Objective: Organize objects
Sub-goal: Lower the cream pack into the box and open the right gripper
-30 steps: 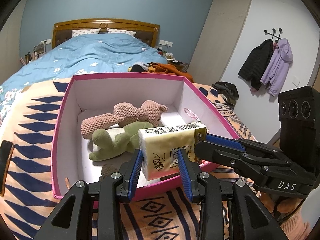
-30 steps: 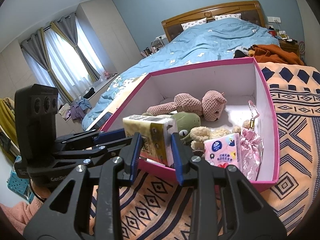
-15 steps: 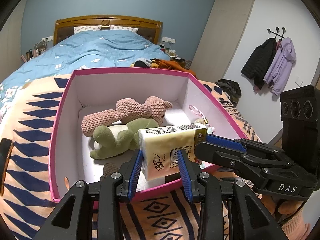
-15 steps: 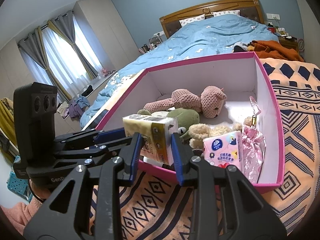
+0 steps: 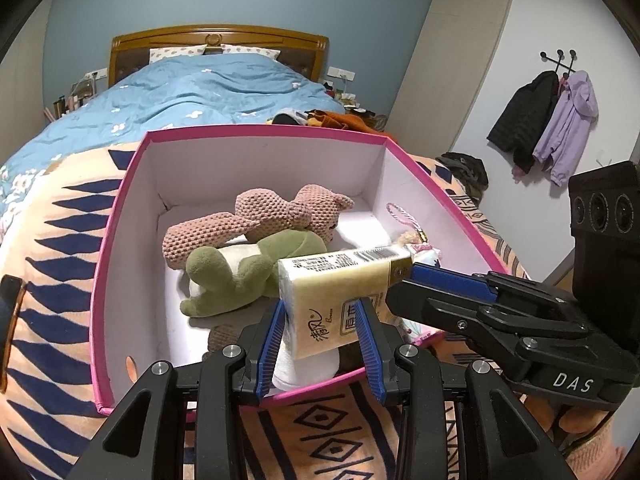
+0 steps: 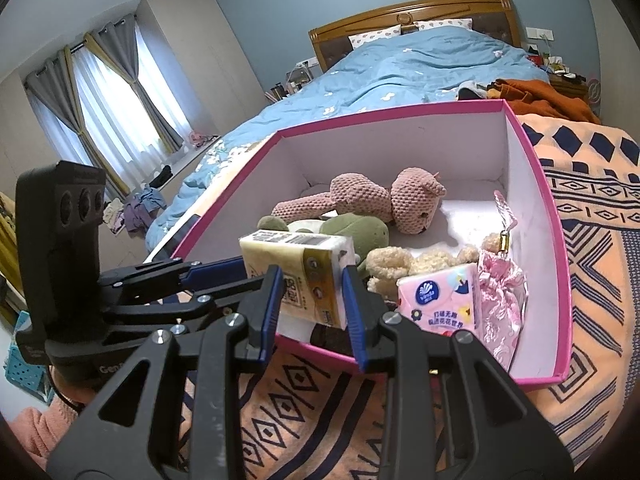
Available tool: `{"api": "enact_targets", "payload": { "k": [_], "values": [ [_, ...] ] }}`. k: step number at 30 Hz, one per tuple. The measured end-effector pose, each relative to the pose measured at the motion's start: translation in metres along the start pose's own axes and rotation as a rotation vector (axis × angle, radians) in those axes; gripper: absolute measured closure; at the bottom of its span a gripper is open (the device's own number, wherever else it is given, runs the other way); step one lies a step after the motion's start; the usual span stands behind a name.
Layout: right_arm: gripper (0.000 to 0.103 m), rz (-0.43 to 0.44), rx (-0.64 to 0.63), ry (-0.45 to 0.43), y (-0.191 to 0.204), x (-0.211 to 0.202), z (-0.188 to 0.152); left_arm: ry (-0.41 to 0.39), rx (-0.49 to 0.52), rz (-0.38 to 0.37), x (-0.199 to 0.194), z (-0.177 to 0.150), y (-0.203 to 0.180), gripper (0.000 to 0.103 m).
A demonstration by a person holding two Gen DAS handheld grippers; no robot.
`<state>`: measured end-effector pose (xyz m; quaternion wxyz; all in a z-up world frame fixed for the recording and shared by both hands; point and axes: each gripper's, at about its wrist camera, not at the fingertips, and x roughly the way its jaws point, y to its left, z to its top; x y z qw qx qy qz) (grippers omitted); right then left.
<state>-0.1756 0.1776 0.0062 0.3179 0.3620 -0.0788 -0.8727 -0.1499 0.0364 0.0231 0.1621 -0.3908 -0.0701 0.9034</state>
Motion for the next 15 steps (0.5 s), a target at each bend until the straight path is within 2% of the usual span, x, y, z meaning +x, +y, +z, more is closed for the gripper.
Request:
{"api": "enact_targets", "payload": {
  "k": [4, 10, 13, 15],
  "values": [
    [0.069, -0.025, -0.014, 0.0, 0.001, 0.002, -0.001, -0.008, -0.001, 0.008, -0.001, 0.0, 0.001, 0.059],
    [0.067, -0.05, -0.019, -0.012, 0.001, -0.001, -0.002, -0.043, -0.005, 0.024, -0.01, -0.003, 0.005, 0.042],
    [0.058, -0.056, -0.02, -0.027, 0.003, -0.008, -0.005, -0.072, -0.008, 0.03, -0.02, -0.006, 0.005, 0.031],
    [0.046, -0.065, -0.026, -0.047, 0.004, -0.016, -0.01, -0.107, -0.003, 0.037, -0.032, -0.01, 0.004, 0.019]
  ]
}}
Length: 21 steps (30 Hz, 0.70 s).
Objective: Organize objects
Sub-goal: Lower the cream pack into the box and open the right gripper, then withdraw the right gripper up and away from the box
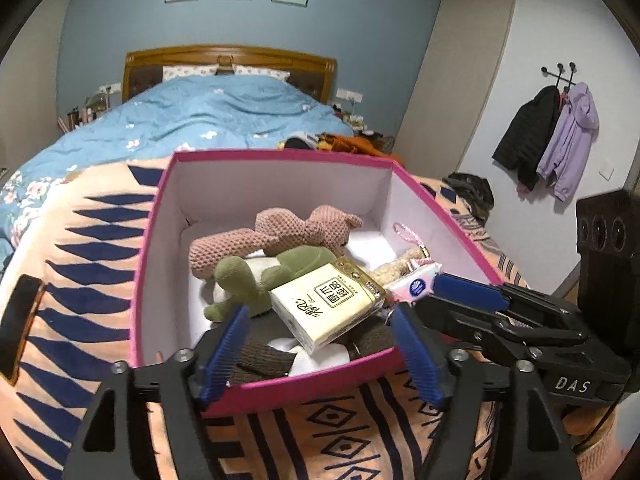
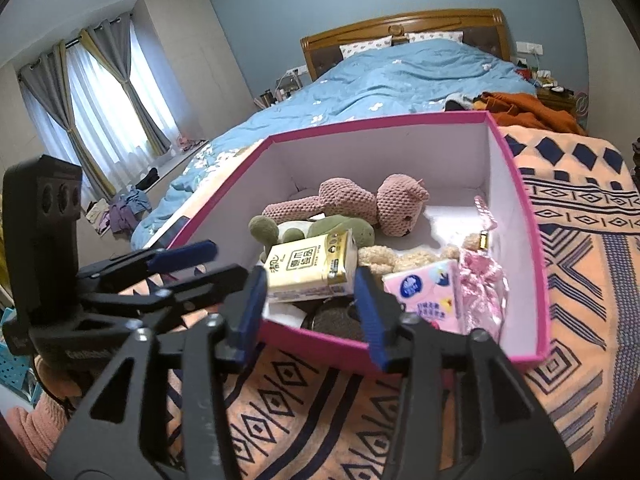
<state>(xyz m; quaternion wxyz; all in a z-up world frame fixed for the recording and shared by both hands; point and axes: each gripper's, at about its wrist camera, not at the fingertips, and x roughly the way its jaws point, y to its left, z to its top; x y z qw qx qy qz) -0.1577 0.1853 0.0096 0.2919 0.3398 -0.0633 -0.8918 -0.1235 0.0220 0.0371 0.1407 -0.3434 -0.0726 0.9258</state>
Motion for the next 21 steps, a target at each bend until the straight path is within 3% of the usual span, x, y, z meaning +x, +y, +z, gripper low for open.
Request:
{"api": "enact_targets", "payload": {
  "k": [5, 7, 10, 11, 16, 21],
  "values": [
    [0.027, -0.036, -0.06, -0.036, 0.011, -0.022, -0.015, -0.081, 0.021, 0.051, -0.027, -0.009, -0.007, 0.0],
    [0.018, -0.064, -0.098, -0.061, 0.018, -0.034, -0.023, -0.122, 0.036, 0.117, -0.038, -0.017, -0.011, 0.0],
    [0.009, -0.105, -0.139, -0.101, 0.027, -0.051, -0.038, -0.121, 0.042, 0.168, -0.046, -0.03, -0.013, 0.0],
    [0.001, -0.115, -0.144, -0.107, 0.028, -0.053, -0.042, -0.117, 0.039, 0.174, -0.047, -0.034, -0.012, 0.0],
    [0.0, -0.189, -0.172, -0.103, 0.036, -0.059, -0.069, -0.076, 0.03, 0.208, -0.049, -0.06, -0.011, 0.0],
    [0.0, -0.19, -0.148, -0.077, 0.035, -0.058, -0.087, -0.041, 0.015, 0.219, -0.054, -0.082, -0.011, 0.0]
  ]
}}
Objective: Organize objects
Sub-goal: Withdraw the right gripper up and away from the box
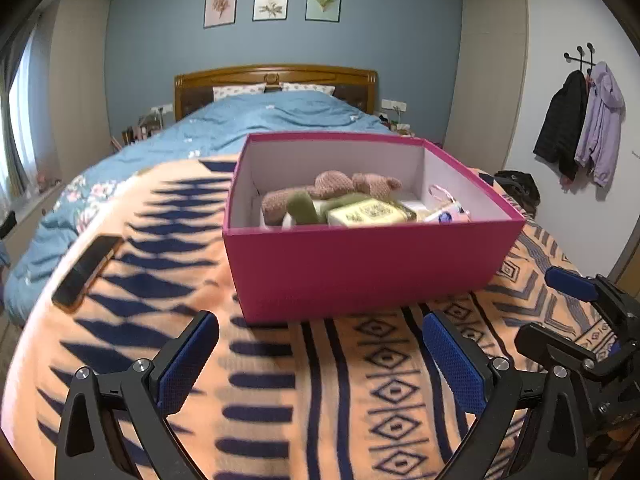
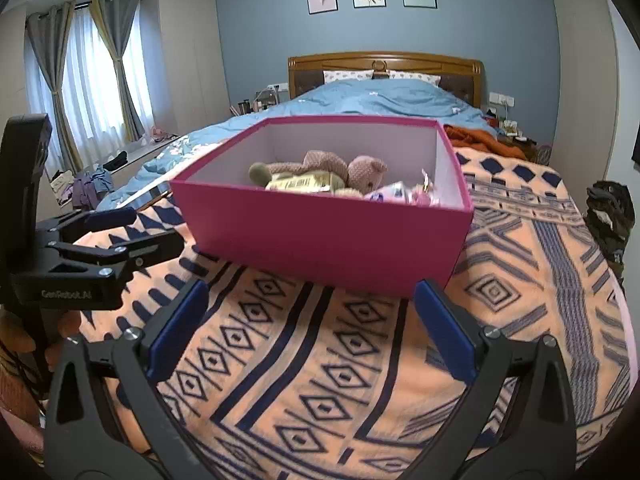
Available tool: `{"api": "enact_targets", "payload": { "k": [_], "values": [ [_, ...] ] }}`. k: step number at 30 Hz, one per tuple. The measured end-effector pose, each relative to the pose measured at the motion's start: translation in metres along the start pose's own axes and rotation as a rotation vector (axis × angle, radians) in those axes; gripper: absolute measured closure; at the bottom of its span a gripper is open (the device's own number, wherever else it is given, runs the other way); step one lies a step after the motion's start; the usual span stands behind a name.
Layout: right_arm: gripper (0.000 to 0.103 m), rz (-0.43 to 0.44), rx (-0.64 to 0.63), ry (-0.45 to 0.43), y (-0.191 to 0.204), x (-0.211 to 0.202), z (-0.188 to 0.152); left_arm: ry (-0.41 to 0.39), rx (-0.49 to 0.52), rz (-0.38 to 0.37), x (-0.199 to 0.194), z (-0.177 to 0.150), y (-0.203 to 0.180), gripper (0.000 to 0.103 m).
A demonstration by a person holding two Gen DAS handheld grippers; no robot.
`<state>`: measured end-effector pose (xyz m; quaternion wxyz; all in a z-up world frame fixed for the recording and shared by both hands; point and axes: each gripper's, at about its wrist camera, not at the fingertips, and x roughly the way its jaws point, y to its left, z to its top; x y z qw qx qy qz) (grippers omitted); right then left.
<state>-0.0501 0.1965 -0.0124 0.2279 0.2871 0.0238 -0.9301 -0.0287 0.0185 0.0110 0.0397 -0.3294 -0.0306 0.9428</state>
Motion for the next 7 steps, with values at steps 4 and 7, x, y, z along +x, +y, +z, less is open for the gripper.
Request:
{"api": "enact_targets", "payload": {
  "k": [4, 7],
  "values": [
    [0.0, -0.006, 0.006, 0.006, 0.002, -0.001, -0.005, -0.009, 0.009, 0.058, -0.005, -0.01, -0.006, 0.0],
    [0.0, 0.0, 0.015, 0.012, 0.004, -0.001, -0.009, -0.005, 0.016, 0.069, -0.007, -0.014, -0.008, 0.0]
  ]
}}
